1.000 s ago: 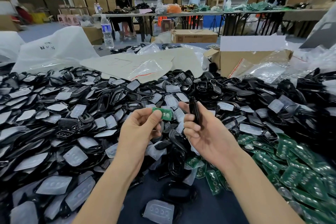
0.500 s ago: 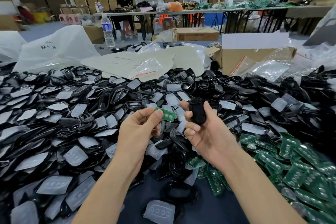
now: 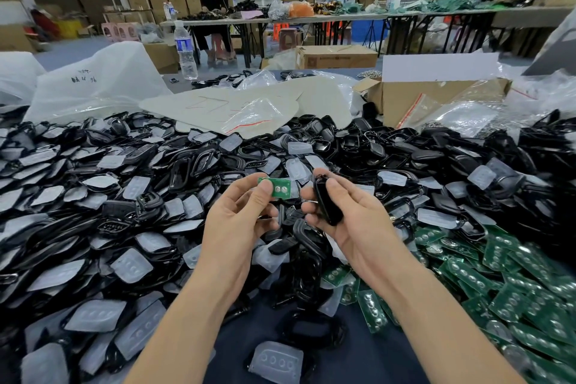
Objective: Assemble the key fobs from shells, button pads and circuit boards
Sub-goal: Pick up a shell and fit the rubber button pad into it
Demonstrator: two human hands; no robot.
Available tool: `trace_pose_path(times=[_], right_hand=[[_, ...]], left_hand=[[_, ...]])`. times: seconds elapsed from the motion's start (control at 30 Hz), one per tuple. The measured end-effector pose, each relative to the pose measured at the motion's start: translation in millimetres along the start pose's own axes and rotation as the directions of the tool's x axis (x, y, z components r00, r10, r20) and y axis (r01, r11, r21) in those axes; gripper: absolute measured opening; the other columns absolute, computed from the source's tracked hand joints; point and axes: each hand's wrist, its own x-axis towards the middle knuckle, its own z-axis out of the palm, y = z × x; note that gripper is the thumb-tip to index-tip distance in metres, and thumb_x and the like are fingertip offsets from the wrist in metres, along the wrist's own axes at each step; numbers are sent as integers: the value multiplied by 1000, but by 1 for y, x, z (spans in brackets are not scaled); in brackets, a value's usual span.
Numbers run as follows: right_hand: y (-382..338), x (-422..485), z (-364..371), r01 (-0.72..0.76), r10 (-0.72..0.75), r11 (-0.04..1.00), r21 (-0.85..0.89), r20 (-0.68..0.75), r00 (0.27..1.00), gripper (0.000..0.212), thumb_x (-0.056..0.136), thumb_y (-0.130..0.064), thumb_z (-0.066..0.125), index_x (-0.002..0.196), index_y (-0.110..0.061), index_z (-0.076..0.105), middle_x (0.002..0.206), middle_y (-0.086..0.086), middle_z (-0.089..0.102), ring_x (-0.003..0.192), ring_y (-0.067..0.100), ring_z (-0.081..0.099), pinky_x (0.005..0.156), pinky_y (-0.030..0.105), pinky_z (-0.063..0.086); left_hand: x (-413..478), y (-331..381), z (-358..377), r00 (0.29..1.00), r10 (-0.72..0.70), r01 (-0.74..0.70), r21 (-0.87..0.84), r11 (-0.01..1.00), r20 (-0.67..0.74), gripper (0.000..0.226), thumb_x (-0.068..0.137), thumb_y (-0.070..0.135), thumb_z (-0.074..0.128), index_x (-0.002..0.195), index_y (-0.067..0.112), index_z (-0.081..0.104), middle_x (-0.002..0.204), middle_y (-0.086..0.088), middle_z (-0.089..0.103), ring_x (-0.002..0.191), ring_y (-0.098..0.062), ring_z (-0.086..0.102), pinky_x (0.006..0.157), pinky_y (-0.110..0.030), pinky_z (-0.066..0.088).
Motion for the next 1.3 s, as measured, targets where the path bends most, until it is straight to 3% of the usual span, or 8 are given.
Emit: trace_pose_path(times=[0.13, 0.23, 0.53, 0.63, 0.73, 0.83, 1.07, 1.3], right_hand=[[1, -1, -2, 112, -125, 956, -273, -33, 992, 16, 107, -17, 48, 112, -19, 63, 95, 4, 79, 86, 16, 74, 75, 34, 62], [2, -2, -4, 172, -200, 925, -338, -50, 979, 10, 106, -19, 51, 108, -22, 61, 99, -1, 79, 94, 16, 75, 82, 37, 62], [4, 1, -5, 165, -187, 975, -150, -151, 971, 21, 95, -17, 68, 84, -33, 75, 81, -9, 65, 86, 6, 68, 82, 30, 61], [7, 1, -4, 130, -137, 990, -60, -141, 980, 7, 95, -14, 67, 95, -20, 70, 87, 0, 69, 90, 16, 72, 80, 31, 61], [9, 1, -3, 73, -69, 997, 25, -144, 987, 11, 95, -4, 65, 103, -11, 61, 89, 8, 68, 83, 21, 72, 75, 29, 61], [12, 0, 0, 47, -45, 999, 10, -100, 994, 19, 97, 4, 61, 108, -11, 62, 94, 13, 69, 84, 22, 75, 74, 27, 61], [10, -3, 4, 73, -75, 997, -18, -104, 992, 21, 95, 6, 63, 104, -12, 69, 96, 11, 71, 89, 24, 76, 75, 24, 60], [13, -5, 5, 118, -125, 985, -124, -55, 991, 19, 96, 4, 62, 105, -12, 66, 86, -5, 78, 89, 20, 76, 77, 21, 59]], left_hand=[[-1, 0, 0, 999, -2, 3, -14, 1000, 36, 29, 70, 32, 80, 95, 19, 72, 79, -2, 68, 62, -13, 62, 56, -24, 54], [-3, -1, 0, 997, 0, 1, -10, 1000, 73, 17, 75, 28, 77, 90, 21, 72, 80, -3, 69, 67, -16, 65, 60, -26, 56], [-12, -8, 8, 985, 71, -108, 239, 965, 160, 10, 85, 27, 71, 92, 23, 67, 90, -4, 76, 87, -20, 74, 71, -26, 59], [-13, -10, 10, 985, 138, -161, 278, 947, 102, 13, 88, 22, 71, 97, 16, 65, 92, -4, 76, 88, -17, 73, 73, -26, 59], [-9, -8, 7, 981, 193, -183, 305, 935, 0, 5, 92, 15, 71, 95, 16, 68, 93, -4, 75, 82, -14, 70, 73, -28, 60], [-9, -7, 6, 978, 208, -188, 351, 917, -21, 4, 90, 18, 73, 93, 21, 71, 92, -4, 75, 78, -10, 67, 74, -34, 59], [-8, -8, 6, 967, 246, -198, 402, 894, -69, 6, 91, 17, 73, 93, 23, 73, 88, 6, 75, 73, -3, 65, 64, -17, 53], [-8, -11, 7, 953, 279, -195, 472, 860, -115, 9, 88, 20, 77, 90, 26, 71, 83, 7, 73, 78, -7, 66, 76, -34, 56]])
